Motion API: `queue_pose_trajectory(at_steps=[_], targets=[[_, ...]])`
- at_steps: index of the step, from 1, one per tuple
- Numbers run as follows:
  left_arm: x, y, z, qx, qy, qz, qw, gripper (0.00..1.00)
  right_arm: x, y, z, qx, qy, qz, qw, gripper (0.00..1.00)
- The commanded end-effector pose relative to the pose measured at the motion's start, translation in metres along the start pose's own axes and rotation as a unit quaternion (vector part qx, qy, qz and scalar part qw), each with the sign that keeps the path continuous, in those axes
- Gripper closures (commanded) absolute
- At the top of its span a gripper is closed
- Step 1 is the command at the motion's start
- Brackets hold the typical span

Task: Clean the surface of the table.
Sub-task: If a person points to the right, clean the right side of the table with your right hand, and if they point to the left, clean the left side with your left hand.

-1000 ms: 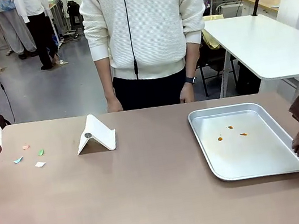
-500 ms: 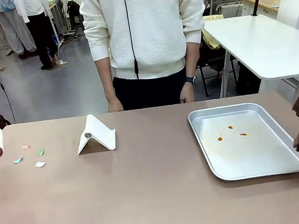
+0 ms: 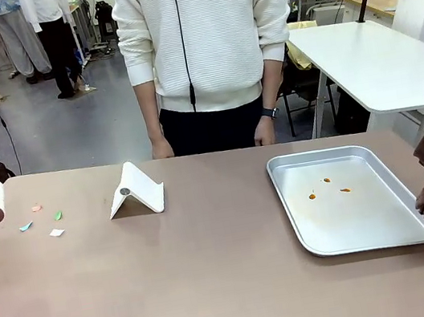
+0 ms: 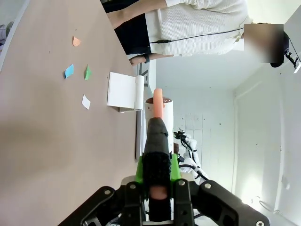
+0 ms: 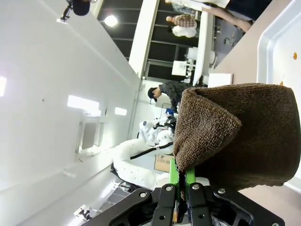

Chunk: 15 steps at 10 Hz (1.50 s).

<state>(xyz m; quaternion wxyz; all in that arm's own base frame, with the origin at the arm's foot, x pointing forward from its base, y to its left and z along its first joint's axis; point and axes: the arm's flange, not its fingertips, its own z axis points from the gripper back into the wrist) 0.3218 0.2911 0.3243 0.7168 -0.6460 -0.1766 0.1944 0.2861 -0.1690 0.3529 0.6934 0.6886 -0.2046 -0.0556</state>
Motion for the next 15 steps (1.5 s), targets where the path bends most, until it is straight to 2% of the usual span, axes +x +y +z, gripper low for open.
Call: queue_pose_trajectory(at_steps=[1, 14, 15], targets=[[-0.0005, -0.0040, 0.0028, -0.012, 0.001, -0.008, 1.000, 1.00, -0.0002, 0.0079, 0.0010, -0.001, 0.002, -0.011, 1.000, 1.00], [-0.0005, -0.0040, 0.0028, -0.012, 0.001, -0.008, 1.000, 1.00, -0.0002, 0.0079, 0.0010, -0.001, 0.002, -0.011, 1.000, 1.00], [0.0000, 0.0000, 0.0000, 0.000, 0.000, 0.000, 1.000, 0.78, -0.0002, 0.0079, 0.0010, -0.001, 0.002, -0.011, 1.000, 1.00]])
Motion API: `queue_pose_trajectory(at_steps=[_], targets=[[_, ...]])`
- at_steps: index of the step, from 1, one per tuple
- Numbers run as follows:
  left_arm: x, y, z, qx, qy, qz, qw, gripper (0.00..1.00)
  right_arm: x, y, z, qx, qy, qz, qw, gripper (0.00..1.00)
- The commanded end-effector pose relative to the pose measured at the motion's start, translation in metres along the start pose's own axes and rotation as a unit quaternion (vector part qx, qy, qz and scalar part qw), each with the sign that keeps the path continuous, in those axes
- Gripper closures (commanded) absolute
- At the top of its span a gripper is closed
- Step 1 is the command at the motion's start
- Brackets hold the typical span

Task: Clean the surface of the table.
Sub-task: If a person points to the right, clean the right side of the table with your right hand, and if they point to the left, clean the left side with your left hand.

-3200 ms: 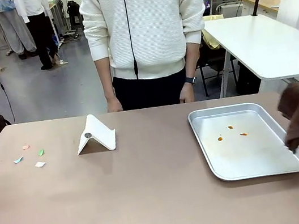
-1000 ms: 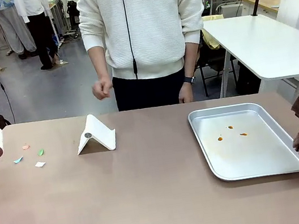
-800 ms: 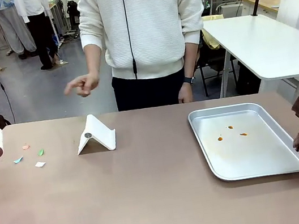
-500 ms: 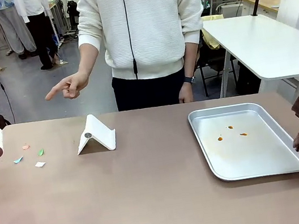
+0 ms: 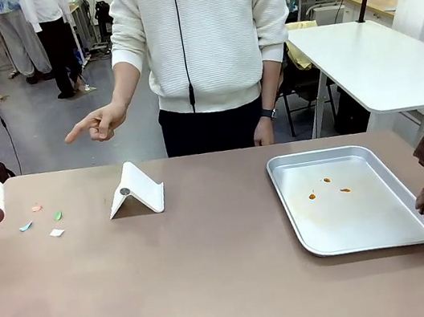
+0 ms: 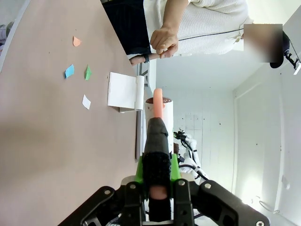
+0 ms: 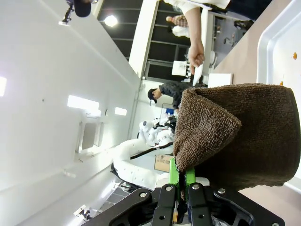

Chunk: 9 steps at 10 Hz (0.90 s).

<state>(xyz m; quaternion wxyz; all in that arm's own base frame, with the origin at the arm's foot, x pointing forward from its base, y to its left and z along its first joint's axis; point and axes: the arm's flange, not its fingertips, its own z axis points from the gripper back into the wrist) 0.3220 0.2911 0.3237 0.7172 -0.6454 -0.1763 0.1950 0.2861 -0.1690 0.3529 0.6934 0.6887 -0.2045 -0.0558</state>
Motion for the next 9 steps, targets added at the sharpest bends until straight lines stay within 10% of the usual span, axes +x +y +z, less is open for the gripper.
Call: queue_pose_trajectory(at_steps=[1, 9], targets=[[0.002, -0.003, -0.006, 0.017, -0.012, -0.008, 1.000, 0.78, 0.000, 0.008, 0.001, -0.001, 0.002, -0.010, 1.000, 1.00], [0.026, 0.009, -0.023, 0.148, -0.107, -0.010, 0.983, 0.78, 0.000, 0.008, 0.001, -0.001, 0.002, -0.010, 1.000, 1.00]])
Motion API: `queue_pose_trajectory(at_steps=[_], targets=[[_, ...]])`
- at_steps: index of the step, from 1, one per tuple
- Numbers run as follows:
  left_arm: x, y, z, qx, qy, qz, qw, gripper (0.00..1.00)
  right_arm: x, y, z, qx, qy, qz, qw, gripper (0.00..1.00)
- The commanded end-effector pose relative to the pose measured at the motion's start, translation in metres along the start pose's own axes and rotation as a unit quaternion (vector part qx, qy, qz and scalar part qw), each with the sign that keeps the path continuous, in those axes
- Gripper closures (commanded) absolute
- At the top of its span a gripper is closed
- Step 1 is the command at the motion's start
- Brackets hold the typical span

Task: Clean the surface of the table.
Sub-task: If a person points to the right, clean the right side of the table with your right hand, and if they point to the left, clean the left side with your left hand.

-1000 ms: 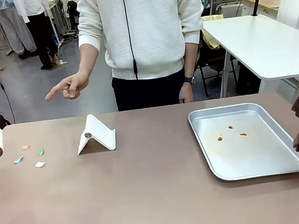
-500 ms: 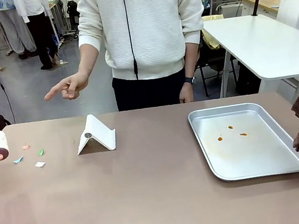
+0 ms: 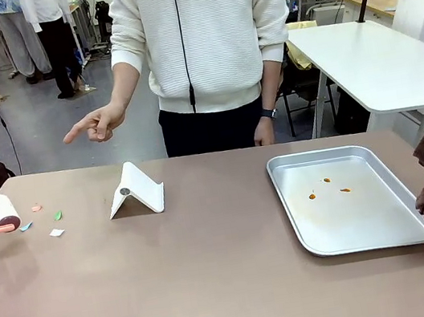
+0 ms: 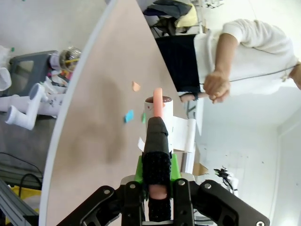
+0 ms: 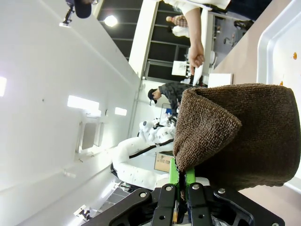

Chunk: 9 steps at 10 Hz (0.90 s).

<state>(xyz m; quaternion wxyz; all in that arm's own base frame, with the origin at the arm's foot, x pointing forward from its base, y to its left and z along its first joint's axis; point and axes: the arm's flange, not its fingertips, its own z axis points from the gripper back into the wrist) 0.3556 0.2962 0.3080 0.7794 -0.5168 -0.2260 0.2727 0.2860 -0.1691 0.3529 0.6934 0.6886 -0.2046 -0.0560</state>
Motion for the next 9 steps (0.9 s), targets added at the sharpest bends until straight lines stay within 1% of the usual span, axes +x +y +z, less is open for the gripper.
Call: queue_pose_trajectory(at_steps=[1, 5, 9], targets=[[-0.004, -0.006, -0.010, 0.037, -0.020, 0.000, 0.999, 0.78, 0.000, 0.008, 0.001, -0.001, 0.002, -0.010, 1.000, 1.00], [0.003, 0.001, -0.023, 0.086, -0.017, 0.006, 0.996, 0.78, 0.000, 0.008, 0.001, -0.001, 0.002, -0.010, 1.000, 1.00], [-0.003, -0.001, -0.043, 0.111, -0.017, -0.017, 0.994, 0.78, 0.000, 0.008, 0.001, -0.001, 0.002, -0.010, 1.000, 1.00]])
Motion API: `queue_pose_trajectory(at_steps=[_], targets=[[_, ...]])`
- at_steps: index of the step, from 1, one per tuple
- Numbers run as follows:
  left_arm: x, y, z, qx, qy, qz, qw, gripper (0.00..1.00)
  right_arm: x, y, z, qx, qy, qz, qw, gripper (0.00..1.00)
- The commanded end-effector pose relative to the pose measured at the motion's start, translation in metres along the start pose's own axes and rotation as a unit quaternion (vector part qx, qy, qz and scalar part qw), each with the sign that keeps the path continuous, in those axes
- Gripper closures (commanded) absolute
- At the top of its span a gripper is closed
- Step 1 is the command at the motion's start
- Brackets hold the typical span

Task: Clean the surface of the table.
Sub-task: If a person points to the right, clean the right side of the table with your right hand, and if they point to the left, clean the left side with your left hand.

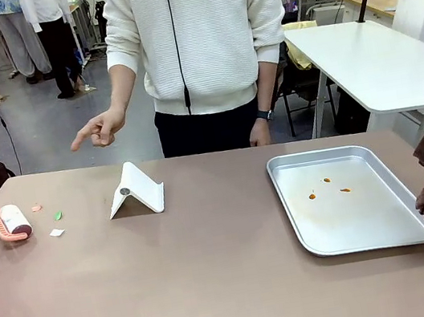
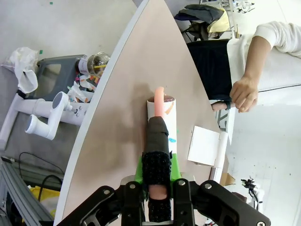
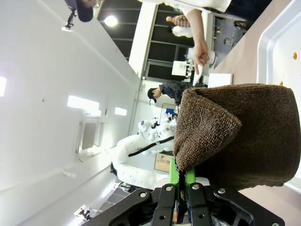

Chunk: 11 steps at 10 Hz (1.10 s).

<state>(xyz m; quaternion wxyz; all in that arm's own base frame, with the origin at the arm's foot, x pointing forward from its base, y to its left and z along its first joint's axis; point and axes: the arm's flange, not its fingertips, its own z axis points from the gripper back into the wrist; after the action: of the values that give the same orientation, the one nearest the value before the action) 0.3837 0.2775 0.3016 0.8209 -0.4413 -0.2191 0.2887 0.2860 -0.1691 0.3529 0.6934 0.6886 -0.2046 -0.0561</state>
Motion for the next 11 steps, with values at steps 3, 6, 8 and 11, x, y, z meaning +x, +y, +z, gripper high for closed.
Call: queue_pose_trajectory(at_steps=[3, 6, 8, 11], targets=[[-0.018, -0.011, -0.030, 0.037, 0.006, -0.017, 0.999, 0.78, 0.000, 0.008, 0.001, -0.001, 0.002, -0.010, 1.000, 1.00], [-0.028, -0.029, -0.060, 0.050, 0.010, -0.017, 0.999, 0.78, 0.000, 0.008, 0.001, -0.001, 0.002, -0.010, 1.000, 1.00], [-0.027, -0.040, -0.073, 0.046, 0.011, -0.005, 0.999, 0.78, 0.000, 0.008, 0.001, -0.001, 0.002, -0.010, 1.000, 1.00], [-0.026, -0.062, -0.096, 0.043, 0.011, 0.002, 0.999, 0.78, 0.000, 0.008, 0.001, -0.001, 0.002, -0.010, 1.000, 1.00]])
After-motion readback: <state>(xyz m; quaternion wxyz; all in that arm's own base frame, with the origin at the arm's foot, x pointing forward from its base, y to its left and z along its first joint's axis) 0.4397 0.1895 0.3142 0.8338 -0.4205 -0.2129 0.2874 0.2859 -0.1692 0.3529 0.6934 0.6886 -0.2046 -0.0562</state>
